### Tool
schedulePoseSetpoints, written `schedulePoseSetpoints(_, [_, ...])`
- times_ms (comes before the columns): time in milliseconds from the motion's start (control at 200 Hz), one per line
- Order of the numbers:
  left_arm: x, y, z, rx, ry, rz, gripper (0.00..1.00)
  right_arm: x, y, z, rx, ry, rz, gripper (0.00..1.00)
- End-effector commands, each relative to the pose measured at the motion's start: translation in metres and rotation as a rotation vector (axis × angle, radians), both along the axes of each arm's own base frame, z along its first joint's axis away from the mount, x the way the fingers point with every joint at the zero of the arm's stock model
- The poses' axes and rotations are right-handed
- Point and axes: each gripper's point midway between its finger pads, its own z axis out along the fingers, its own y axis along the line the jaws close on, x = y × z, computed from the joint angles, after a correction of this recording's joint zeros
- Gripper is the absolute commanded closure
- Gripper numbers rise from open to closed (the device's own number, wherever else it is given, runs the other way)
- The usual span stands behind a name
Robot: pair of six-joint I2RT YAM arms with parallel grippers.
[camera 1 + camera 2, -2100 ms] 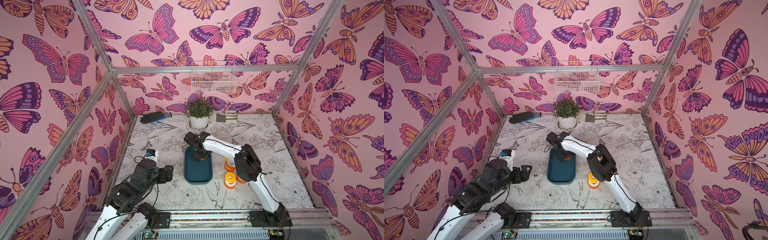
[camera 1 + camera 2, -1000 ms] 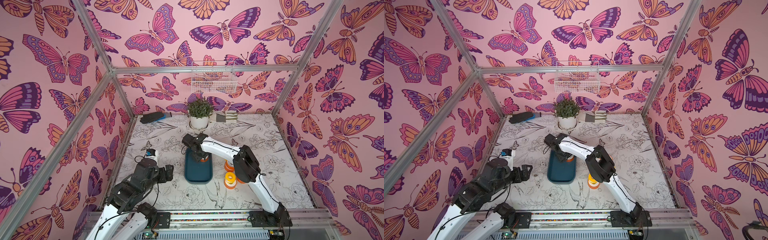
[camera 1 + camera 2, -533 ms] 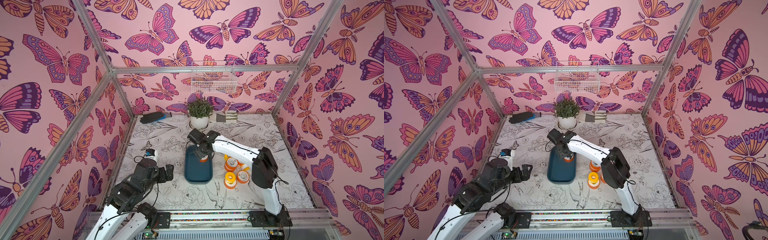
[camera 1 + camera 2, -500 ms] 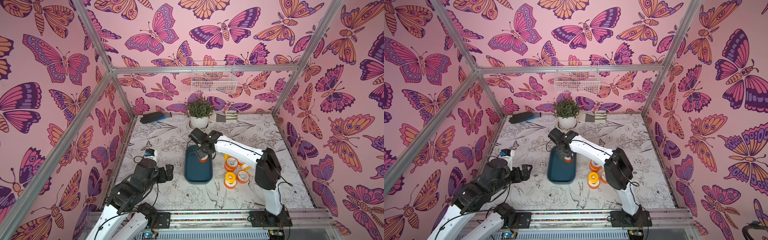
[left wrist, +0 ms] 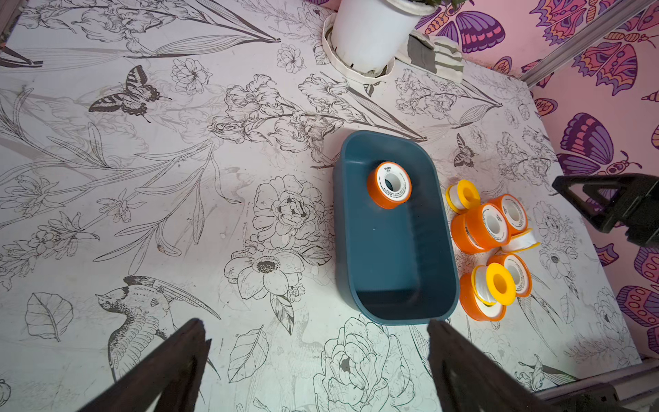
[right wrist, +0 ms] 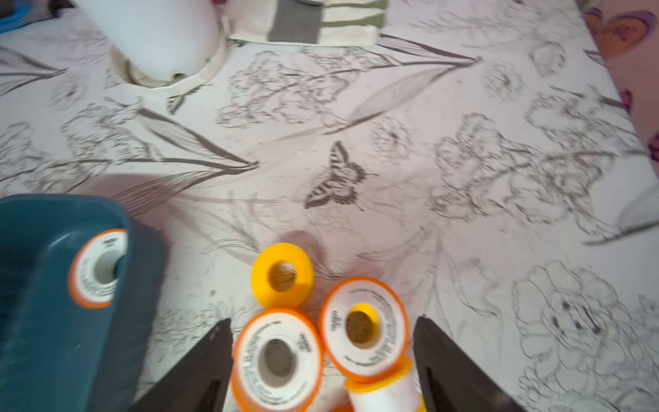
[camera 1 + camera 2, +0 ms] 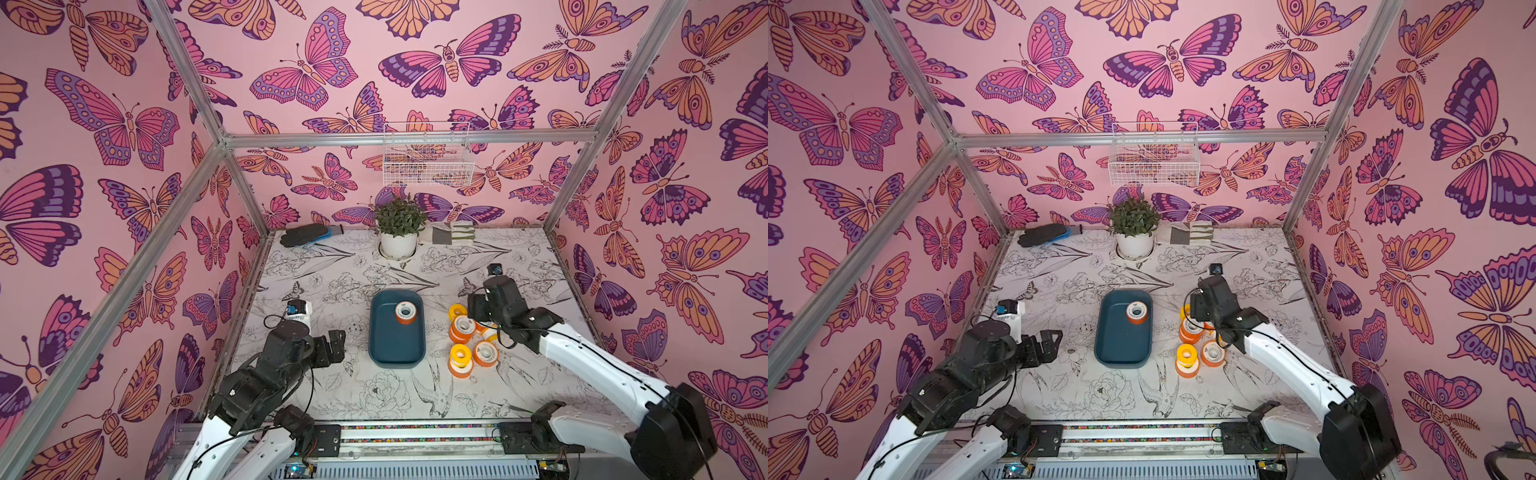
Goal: Put the sealing tape into the storage box
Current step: Pick up the sealing tape at the center of the board.
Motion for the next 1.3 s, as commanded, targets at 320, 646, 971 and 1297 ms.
schedulePoseSetpoints(320, [-0.002, -0.007, -0.008, 0.015, 0.045, -0.048, 0.0, -0.005, -0.059, 0.003, 0.077, -0.216, -0.247, 0.14])
schedulePoseSetpoints(646, [-0.001, -0.034, -0.006, -0.037, 0.063, -0.181, 0.0, -0.024, -0.078, 0.003, 0.143, -0.298, -0.312, 0.12])
schedulePoseSetpoints(971, [0.04, -0.125, -0.01, 0.051, 0.129, -0.333, 0.02, -0.026, -0.082, 0.003, 0.142, -0.306, -0.332, 0.12])
schedulePoseSetpoints(1297, [0.08, -0.269, -0.053, 0.209, 0.268, -0.634, 0.0, -0.025, -0.083, 0.002, 0.143, -0.303, -0.335, 0.12])
